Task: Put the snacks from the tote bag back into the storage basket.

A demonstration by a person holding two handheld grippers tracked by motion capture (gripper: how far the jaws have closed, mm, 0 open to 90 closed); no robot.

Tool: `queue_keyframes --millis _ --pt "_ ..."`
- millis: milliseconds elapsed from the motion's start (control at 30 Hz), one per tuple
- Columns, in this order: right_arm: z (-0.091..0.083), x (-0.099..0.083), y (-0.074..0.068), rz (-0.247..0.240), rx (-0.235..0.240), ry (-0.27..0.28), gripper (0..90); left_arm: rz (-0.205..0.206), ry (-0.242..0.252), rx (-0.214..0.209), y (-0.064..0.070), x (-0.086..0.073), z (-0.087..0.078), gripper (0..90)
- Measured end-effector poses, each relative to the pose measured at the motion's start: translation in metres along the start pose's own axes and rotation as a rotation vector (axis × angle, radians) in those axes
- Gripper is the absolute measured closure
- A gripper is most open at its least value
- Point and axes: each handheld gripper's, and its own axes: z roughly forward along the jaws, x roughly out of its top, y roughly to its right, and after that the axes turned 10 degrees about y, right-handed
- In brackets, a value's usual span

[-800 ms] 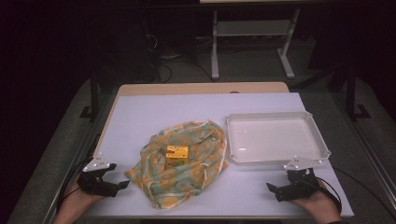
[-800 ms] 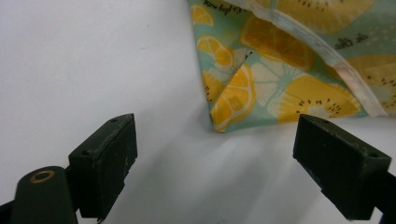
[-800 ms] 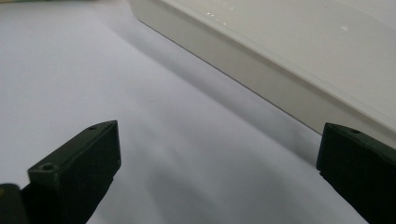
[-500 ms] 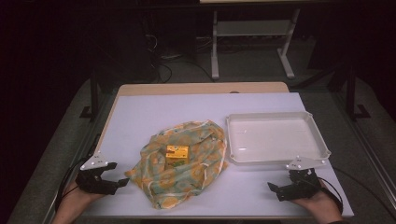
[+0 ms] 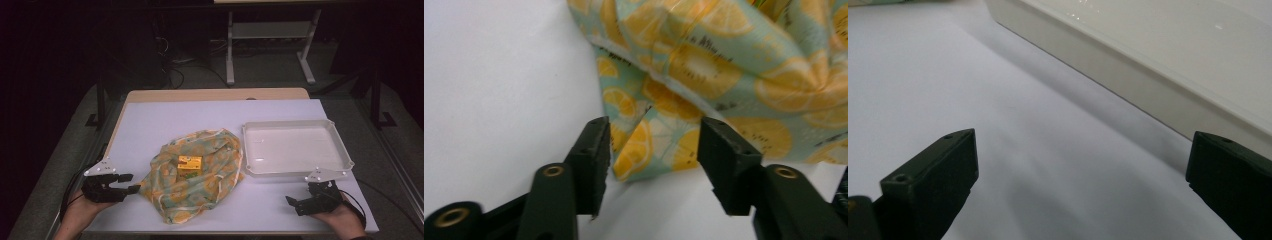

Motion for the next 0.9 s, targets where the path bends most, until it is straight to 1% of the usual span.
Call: queue_keyframes --millis 100,133,200,233,333,400,433,467,567,600,633,667,800,833,867,900 --pt "0.001 0.0 0.0 -0.005 0.002 -0.002 0.0 0.003 -0.007 -0.019 0.001 0.005 0.0 57.6" --pt "0.001 0.0 0.0 -0.007 0.004 -0.001 0.0 -0.004 -0.001 -0.026 0.001 0.007 0.0 61.0" --pt "0.001 0.001 0.0 -0.014 0.001 0.004 0.0 -0.002 0.009 -0.039 0.003 0.013 -0.001 69.3" --pt "0.0 0.001 0.0 -0.015 0.002 0.002 0.0 -0.009 0.014 -0.044 0.004 0.016 -0.002 73.3" --pt "0.001 0.001 -0.001 -0.018 0.005 -0.002 0.0 -0.003 0.022 -0.06 0.008 0.024 -0.001 83.8" --pt "0.002 0.001 -0.001 -0.019 0.008 -0.003 0.0 0.0 0.024 -0.07 0.01 0.029 0.0 88.6" --pt "0.001 0.001 -0.002 -0.012 0.009 -0.009 0.0 0.003 0.025 -0.076 0.011 0.031 0.002 89.4" --pt "0.002 0.001 -0.002 -0.013 0.01 -0.011 0.0 0.012 0.023 -0.08 0.012 0.033 0.003 89.6" --pt "0.002 0.001 -0.002 -0.018 0.015 -0.01 0.0 0.02 0.021 -0.086 0.015 0.037 0.007 89.7" --pt "0.002 0.001 -0.002 -0.019 0.014 -0.01 0.0 0.038 0.017 -0.098 0.017 0.041 0.01 89.7" --pt "0.003 0.001 -0.002 -0.022 0.011 -0.012 0.0 0.038 0.017 -0.098 0.017 0.041 0.01 89.7" --pt "0.003 0.001 -0.002 -0.026 0.013 -0.013 0.0 0.048 0.017 -0.108 0.02 0.045 0.014 89.7" --pt "0.003 0.001 -0.002 -0.02 0.013 -0.013 0.0 0.069 0.017 -0.129 0.026 0.052 0.02 89.8" --pt "0.003 0.001 -0.002 -0.02 0.013 -0.013 0.0 0.069 0.017 -0.129 0.026 0.052 0.02 89.8" --pt "0.003 0.001 -0.002 -0.021 0.013 -0.013 0.0 0.08 0.015 -0.141 0.03 0.056 0.023 89.8" --pt "0.003 0.001 -0.002 -0.021 0.014 -0.014 0.0 0.082 0.019 -0.147 0.032 0.058 0.025 89.8"
